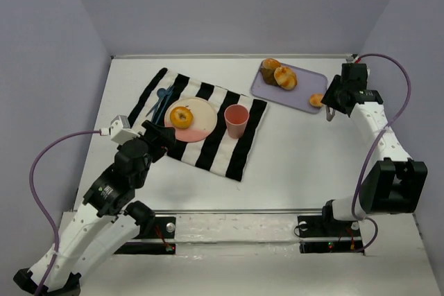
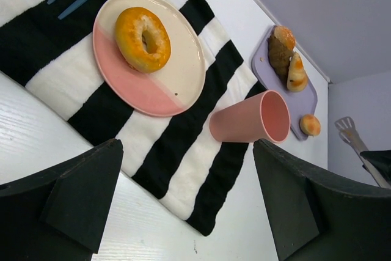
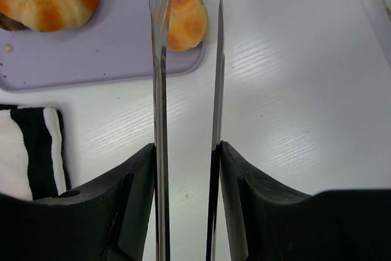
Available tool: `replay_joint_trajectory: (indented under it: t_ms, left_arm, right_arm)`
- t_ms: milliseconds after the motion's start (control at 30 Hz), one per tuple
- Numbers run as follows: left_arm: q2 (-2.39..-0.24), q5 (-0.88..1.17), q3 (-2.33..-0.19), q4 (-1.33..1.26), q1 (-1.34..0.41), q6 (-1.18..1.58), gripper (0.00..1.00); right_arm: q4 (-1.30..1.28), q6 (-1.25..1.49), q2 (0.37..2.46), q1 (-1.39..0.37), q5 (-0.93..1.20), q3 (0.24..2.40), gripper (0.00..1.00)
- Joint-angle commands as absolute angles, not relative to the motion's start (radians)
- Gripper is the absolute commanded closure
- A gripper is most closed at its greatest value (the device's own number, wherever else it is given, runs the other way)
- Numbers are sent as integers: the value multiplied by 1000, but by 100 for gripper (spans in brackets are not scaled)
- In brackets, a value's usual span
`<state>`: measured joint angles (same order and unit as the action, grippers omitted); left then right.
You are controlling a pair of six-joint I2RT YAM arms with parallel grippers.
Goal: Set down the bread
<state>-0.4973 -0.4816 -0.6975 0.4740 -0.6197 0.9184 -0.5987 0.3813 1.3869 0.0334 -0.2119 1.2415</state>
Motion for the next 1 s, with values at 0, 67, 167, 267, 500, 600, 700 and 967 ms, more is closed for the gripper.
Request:
replay_joint_trajectory:
  t_ms: [0,67,167,267,500,600,700,967]
  left_arm:
    - [-506,-494,-687,430,-617,904,1]
    - [-508,-495,-686,430,-617,904,1]
    - [-509,-495,-686,428,-617,905,1]
    - [-509,-492,-684,428,-617,905,1]
    - [-505,-492,-681,428,-617,905,1]
    - [-506,-491,-681,429,-617,905,1]
    - [-509,-492,-684,433,-617,907,1]
    - [-515,-492,-684,430,-617,905,1]
  right_arm:
    - [-572,370,1428,44,-140,1253,49]
    - [-565,371,1445,44,-138,1253,47]
    - [-551,368,1453,54,-130,1244,43]
    - [-546,364,1465,54,-114,1244,42]
    - [-548,356,1526,63,-83,1252,40]
    - [-548,357,1552,63,-72,1259,40]
    - [-548,347,1577,63,-54,1264,40]
    - [-548,353,1594,63,-100,1278,55]
